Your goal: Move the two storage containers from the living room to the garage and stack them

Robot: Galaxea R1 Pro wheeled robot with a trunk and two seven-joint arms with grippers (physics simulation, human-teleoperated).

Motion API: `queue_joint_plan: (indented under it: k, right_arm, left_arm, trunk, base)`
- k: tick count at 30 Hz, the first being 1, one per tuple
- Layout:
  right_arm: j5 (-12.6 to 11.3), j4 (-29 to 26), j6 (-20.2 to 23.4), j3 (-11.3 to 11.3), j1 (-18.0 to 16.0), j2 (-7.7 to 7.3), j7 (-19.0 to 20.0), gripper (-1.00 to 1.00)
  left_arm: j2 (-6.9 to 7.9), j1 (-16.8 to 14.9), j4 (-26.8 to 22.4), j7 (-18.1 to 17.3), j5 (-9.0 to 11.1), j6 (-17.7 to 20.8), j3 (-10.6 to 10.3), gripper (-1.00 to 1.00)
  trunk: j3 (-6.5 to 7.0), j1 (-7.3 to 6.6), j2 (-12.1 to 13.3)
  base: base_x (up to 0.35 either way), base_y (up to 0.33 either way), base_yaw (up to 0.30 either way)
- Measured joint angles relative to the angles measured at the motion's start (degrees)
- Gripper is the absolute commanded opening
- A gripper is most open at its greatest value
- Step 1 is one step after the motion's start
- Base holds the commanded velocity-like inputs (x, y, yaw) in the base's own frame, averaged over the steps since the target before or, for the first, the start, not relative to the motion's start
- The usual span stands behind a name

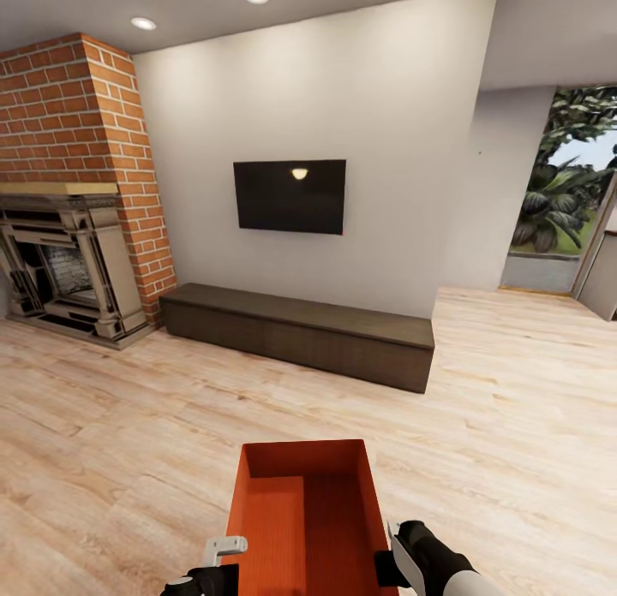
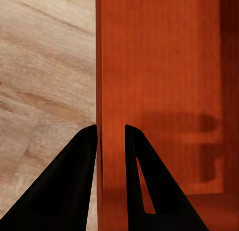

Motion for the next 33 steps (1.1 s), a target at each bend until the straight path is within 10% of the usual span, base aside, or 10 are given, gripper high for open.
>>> queue_joint_plan:
  k: [33]
  right_arm:
    - [0.03,-0.02,0.00,0.00,0.00,0.01,0.00,-1.00]
  left_arm:
    - [0.00,0.02,0.03,0.00,0.04,-0.08,0.00,-1.00]
  trunk:
    - [5.93,-7.25,13.24]
  base:
    - [0.000,0.000,0.000]
